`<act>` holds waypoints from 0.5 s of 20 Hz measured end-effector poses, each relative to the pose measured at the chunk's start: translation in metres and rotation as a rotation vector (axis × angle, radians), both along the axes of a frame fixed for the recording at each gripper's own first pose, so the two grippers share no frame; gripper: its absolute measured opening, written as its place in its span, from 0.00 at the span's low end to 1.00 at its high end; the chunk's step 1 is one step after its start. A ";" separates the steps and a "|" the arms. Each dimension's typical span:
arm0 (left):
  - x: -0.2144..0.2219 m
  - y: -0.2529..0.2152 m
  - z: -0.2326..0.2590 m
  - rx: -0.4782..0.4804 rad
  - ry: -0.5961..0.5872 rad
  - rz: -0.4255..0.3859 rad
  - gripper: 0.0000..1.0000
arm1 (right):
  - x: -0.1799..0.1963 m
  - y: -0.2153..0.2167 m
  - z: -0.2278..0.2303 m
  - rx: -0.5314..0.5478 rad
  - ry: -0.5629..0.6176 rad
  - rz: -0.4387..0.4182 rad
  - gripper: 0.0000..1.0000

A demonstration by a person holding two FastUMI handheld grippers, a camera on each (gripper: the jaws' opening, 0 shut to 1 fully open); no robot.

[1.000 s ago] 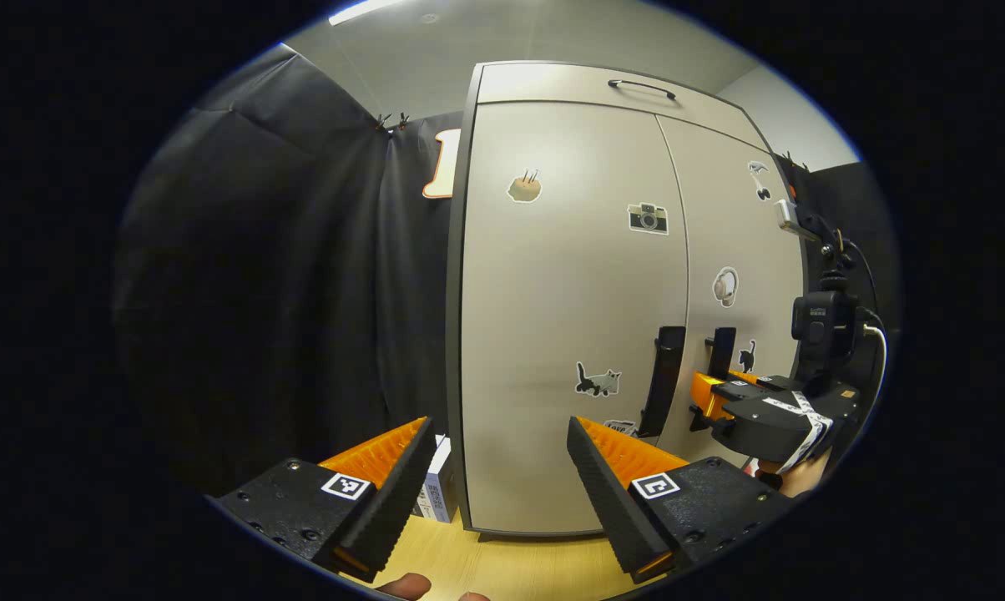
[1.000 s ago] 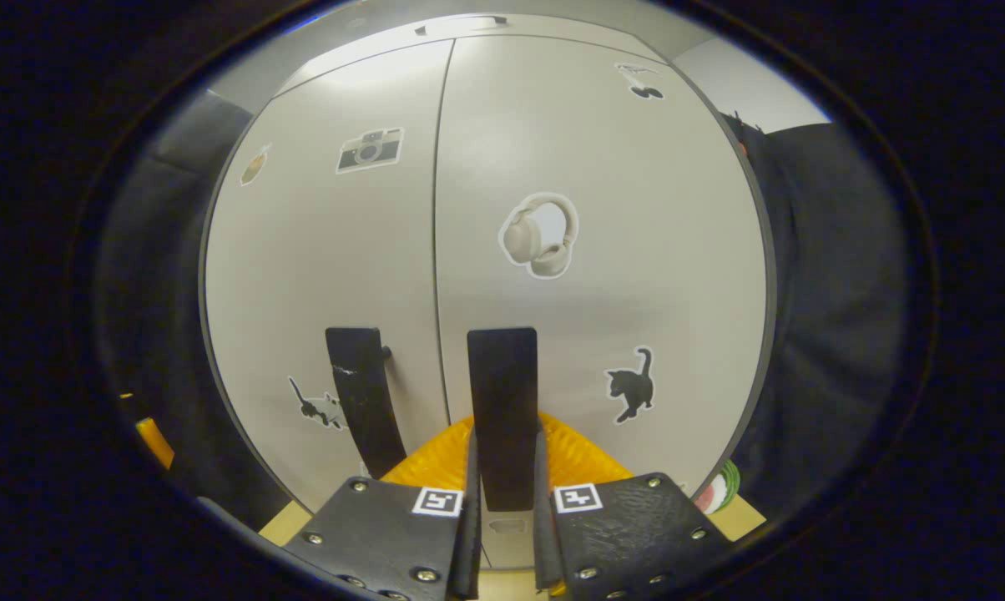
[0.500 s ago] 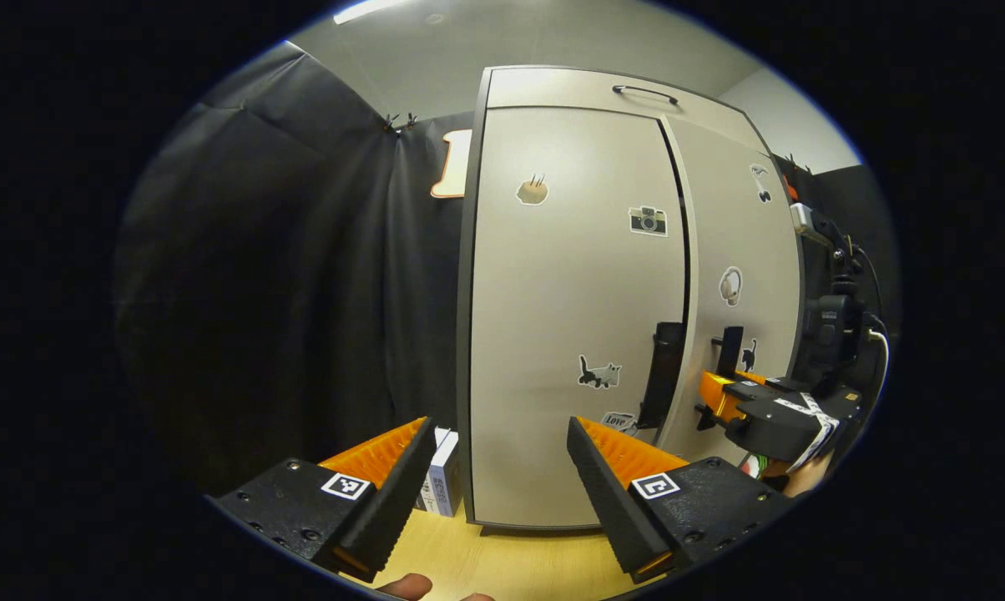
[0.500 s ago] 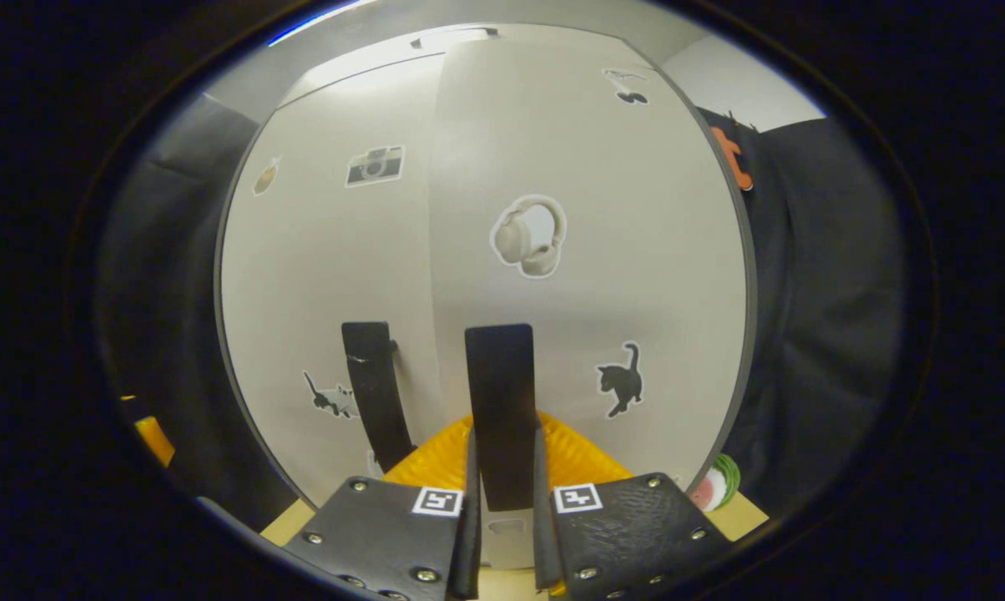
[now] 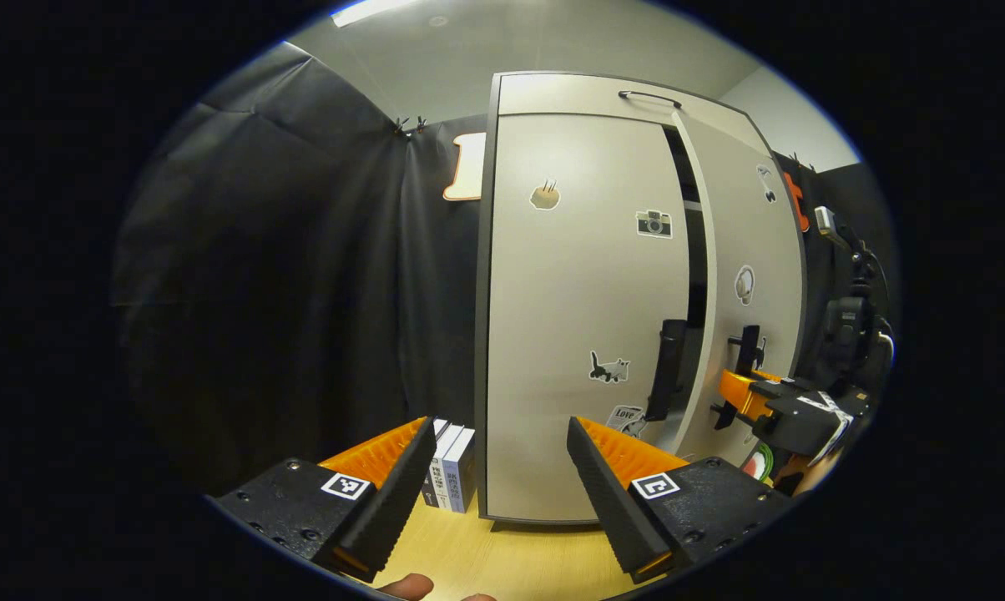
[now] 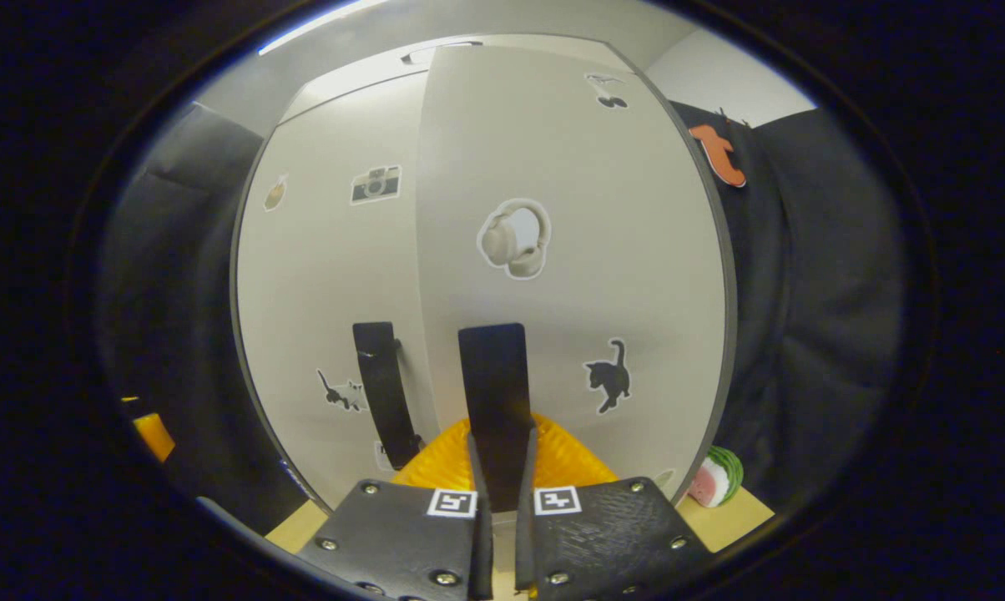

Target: Open the right door of the double-door shoe cabinet with the right hand, and open the left door with the left hand.

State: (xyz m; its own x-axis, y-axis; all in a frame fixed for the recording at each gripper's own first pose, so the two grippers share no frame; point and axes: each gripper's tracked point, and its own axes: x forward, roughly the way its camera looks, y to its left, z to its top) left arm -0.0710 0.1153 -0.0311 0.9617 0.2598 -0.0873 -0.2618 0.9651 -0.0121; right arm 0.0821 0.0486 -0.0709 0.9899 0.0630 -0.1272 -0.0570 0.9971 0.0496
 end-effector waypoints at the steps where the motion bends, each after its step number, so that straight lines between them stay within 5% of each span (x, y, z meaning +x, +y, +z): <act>1: -0.001 -0.001 -0.001 -0.001 0.001 -0.002 0.98 | -0.002 -0.001 0.001 0.000 -0.001 0.003 0.11; 10: -0.001 -0.015 -0.001 0.002 0.000 -0.044 0.98 | -0.013 -0.011 0.005 -0.020 -0.006 -0.002 0.11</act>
